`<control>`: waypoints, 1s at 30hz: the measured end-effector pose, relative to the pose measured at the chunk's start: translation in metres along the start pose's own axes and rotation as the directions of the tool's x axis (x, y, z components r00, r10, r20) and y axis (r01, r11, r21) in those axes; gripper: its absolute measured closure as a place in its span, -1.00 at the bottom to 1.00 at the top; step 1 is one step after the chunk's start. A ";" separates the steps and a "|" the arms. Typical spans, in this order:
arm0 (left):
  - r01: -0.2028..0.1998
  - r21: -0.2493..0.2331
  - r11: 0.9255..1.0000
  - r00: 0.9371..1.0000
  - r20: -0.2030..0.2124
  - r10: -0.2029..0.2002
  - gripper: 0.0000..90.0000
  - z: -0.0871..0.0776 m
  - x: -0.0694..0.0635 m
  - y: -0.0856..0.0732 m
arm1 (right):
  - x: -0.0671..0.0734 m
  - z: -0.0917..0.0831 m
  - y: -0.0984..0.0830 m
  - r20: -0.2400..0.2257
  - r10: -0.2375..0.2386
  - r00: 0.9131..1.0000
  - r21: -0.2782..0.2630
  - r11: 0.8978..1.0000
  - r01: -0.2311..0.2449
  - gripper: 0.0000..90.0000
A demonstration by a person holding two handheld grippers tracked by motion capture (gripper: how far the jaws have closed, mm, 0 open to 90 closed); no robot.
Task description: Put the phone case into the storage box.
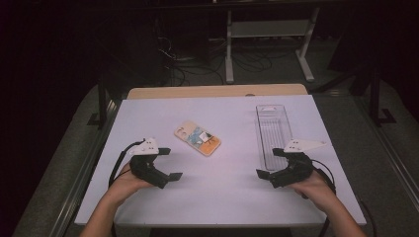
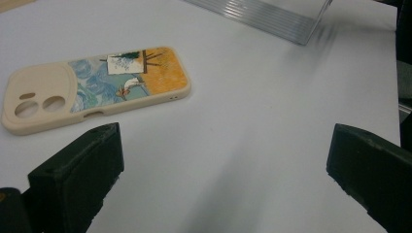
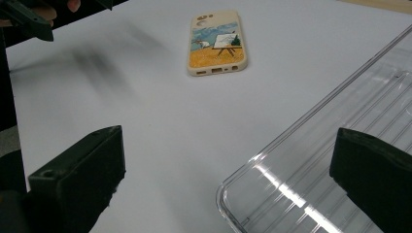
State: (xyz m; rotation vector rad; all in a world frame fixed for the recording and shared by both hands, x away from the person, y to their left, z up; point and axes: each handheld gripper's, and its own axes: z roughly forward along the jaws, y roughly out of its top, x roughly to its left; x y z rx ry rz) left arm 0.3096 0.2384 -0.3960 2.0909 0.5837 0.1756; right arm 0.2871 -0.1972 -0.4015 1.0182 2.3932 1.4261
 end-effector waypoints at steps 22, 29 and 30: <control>0.005 -0.036 0.999 1.000 -0.020 -0.006 -1.00 0.006 0.006 0.016 | -0.002 0.000 0.001 -0.015 0.014 1.000 -0.005 1.000 -0.014 -1.00; 0.011 -0.045 0.999 1.000 -0.015 -0.012 -1.00 0.010 0.008 0.021 | -0.003 0.000 0.001 -0.018 0.018 1.000 -0.006 1.000 -0.018 -1.00; 0.014 -0.048 0.999 1.000 -0.013 -0.015 -1.00 0.010 0.008 0.023 | -0.003 0.000 0.001 -0.018 0.020 1.000 -0.006 1.000 -0.020 -1.00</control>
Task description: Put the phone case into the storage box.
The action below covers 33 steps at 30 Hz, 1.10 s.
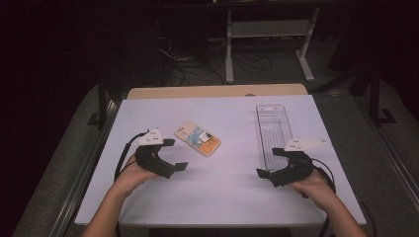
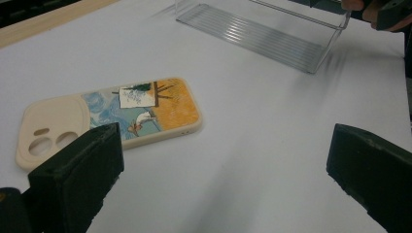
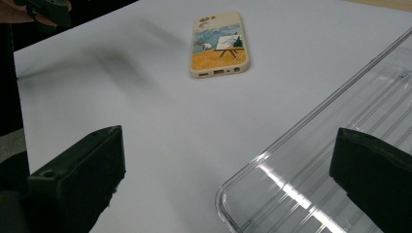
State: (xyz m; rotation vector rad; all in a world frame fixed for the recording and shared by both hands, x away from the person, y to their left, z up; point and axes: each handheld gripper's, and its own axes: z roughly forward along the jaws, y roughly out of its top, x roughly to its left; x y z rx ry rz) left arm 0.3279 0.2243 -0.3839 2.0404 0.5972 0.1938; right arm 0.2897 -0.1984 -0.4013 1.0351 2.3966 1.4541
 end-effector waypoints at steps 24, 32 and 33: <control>-0.004 -0.032 0.999 1.000 0.012 0.004 -0.86 0.016 0.011 0.022 | 0.000 0.000 0.000 0.005 0.002 1.000 0.001 1.000 -0.002 -1.00; -0.007 -0.024 1.000 1.000 0.017 0.007 -0.76 0.029 0.015 0.030 | 0.001 0.000 0.000 0.006 0.002 1.000 0.001 1.000 -0.002 -1.00; -0.004 -0.027 1.000 1.000 0.016 0.004 -0.71 0.030 0.015 0.031 | 0.001 0.000 0.000 0.005 0.002 1.000 0.001 1.000 -0.002 -1.00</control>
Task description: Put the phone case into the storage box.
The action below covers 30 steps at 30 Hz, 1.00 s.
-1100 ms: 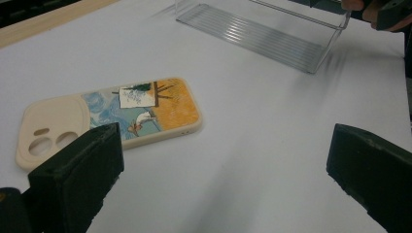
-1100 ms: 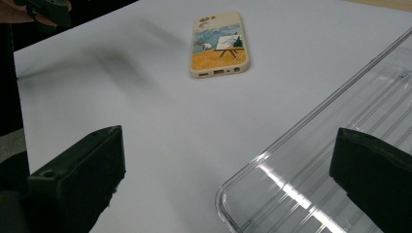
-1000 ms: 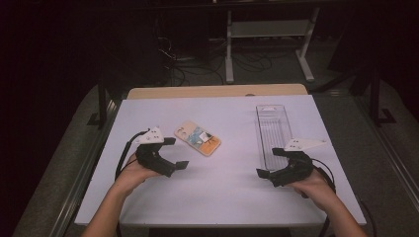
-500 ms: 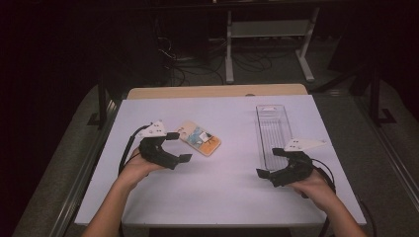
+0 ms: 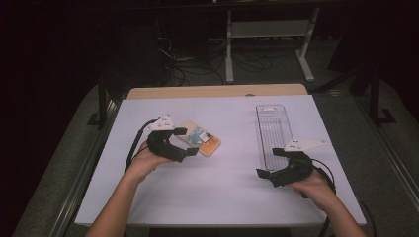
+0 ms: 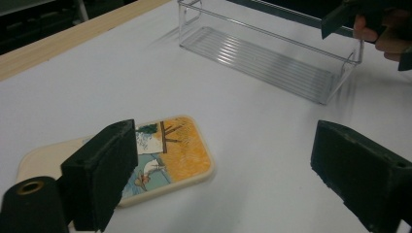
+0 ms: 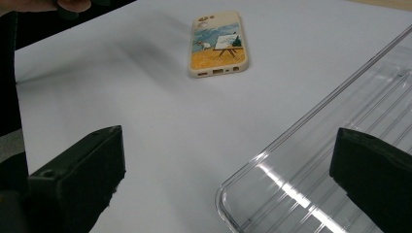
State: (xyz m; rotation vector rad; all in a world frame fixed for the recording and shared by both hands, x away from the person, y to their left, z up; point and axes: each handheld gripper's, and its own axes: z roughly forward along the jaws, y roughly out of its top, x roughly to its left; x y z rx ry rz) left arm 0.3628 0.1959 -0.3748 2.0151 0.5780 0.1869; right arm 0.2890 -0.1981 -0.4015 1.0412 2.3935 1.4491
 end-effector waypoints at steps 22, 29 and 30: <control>0.003 0.010 1.000 1.000 -0.015 -0.003 -0.26 0.040 0.012 0.012 | 0.001 0.000 0.000 0.003 -0.003 1.000 0.003 1.000 0.003 -1.00; 0.015 0.005 1.000 1.000 -0.022 -0.015 0.03 0.052 0.019 0.012 | 0.001 0.000 0.000 0.004 -0.002 1.000 0.002 1.000 0.002 -1.00; 0.020 0.010 1.000 1.000 -0.019 -0.020 0.07 0.054 0.020 0.012 | 0.001 0.000 0.000 0.004 -0.002 1.000 0.003 1.000 0.002 -1.00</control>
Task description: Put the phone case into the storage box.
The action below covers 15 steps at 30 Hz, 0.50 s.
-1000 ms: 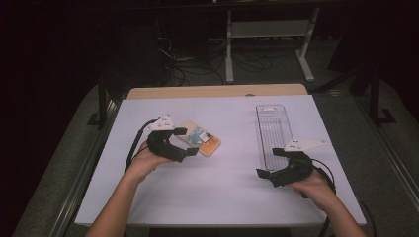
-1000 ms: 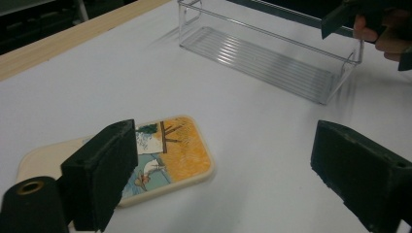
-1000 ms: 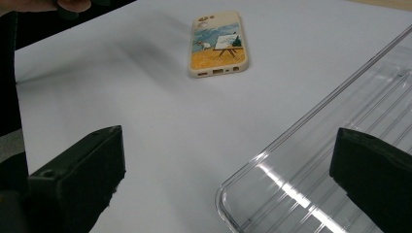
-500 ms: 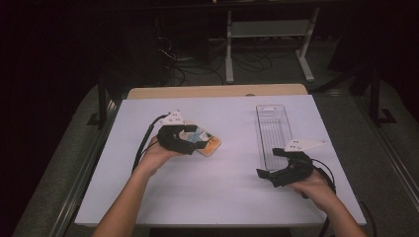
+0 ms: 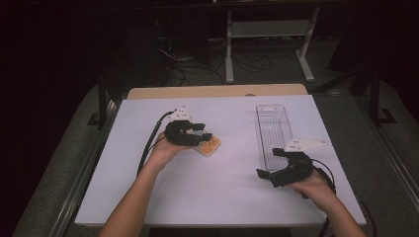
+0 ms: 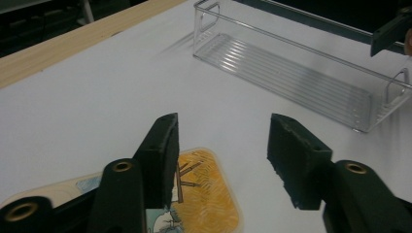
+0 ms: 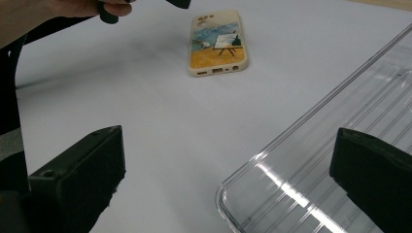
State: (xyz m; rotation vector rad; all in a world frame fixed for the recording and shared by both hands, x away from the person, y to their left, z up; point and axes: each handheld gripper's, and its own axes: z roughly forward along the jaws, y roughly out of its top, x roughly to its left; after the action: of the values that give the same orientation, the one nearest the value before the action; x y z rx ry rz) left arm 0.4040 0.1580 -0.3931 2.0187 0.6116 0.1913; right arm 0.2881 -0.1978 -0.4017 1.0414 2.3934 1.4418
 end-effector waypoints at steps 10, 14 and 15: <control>-0.015 0.018 1.000 1.000 0.003 0.015 0.59 0.020 0.004 0.008 | 0.000 0.000 0.000 0.000 0.000 1.000 -0.001 1.000 0.000 -1.00; -0.005 0.026 1.000 1.000 0.001 0.005 0.74 0.029 0.005 0.010 | 0.000 0.000 0.000 0.001 0.000 1.000 -0.001 1.000 0.000 -1.00; -0.007 0.031 1.000 1.000 0.001 0.007 0.76 0.031 0.006 0.010 | 0.000 0.000 0.000 0.001 0.000 1.000 -0.001 1.000 0.000 -1.00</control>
State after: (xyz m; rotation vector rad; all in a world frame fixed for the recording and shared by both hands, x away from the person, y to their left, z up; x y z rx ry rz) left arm 0.4244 0.1337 -0.4011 2.0506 0.6107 0.1860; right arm 0.2877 -0.1978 -0.4018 1.0412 2.3920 1.4418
